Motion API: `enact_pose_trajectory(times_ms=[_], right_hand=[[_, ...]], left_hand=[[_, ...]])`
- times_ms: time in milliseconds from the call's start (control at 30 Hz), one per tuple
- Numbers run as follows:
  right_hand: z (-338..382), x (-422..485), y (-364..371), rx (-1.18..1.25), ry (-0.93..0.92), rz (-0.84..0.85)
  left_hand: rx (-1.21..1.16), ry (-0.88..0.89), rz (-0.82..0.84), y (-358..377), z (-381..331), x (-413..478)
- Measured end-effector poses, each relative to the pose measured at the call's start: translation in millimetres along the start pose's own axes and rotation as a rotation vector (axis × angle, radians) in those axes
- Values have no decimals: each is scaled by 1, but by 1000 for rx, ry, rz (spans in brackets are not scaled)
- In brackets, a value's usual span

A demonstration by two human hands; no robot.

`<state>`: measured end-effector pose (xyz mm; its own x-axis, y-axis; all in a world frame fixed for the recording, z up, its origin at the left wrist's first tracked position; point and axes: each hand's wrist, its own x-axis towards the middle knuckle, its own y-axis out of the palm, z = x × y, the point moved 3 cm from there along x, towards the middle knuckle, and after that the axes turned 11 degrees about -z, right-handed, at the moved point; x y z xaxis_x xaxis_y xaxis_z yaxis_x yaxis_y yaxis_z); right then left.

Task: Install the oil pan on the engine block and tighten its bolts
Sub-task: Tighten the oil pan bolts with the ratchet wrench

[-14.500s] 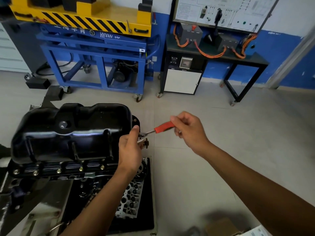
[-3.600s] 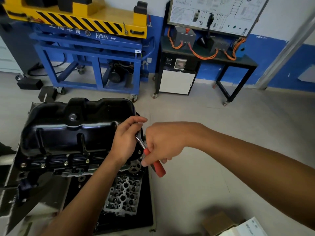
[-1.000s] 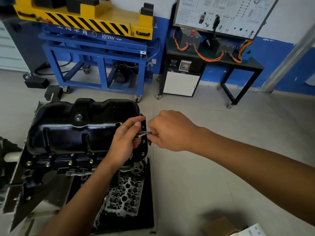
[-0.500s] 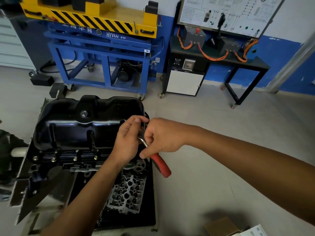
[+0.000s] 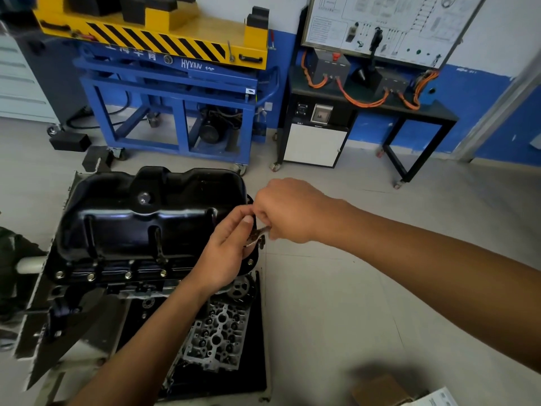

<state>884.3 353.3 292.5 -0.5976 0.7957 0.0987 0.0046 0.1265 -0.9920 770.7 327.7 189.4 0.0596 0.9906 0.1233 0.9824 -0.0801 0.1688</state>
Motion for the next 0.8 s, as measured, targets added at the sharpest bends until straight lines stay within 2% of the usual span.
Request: enact_pose_trajectory(times_ms=[100, 233, 300, 433, 533, 800], right_hand=[[9, -4, 3, -12, -62, -255], [10, -11, 17, 64, -138, -334], [9, -14, 21, 84, -135, -308], [2, -20, 18, 80, -70, -243], [7, -24, 7, 106, 3, -193], [32, -32, 7, 599, 127, 164]], left_hand=[[-22, 12, 11, 0, 1, 2], [-41, 4, 36, -5, 0, -1], [-49, 15, 22, -8, -1, -2], [-47, 1, -156, -16, 1, 5], [10, 35, -217, -17, 3, 10], [20, 86, -138, -7, -3, 4]])
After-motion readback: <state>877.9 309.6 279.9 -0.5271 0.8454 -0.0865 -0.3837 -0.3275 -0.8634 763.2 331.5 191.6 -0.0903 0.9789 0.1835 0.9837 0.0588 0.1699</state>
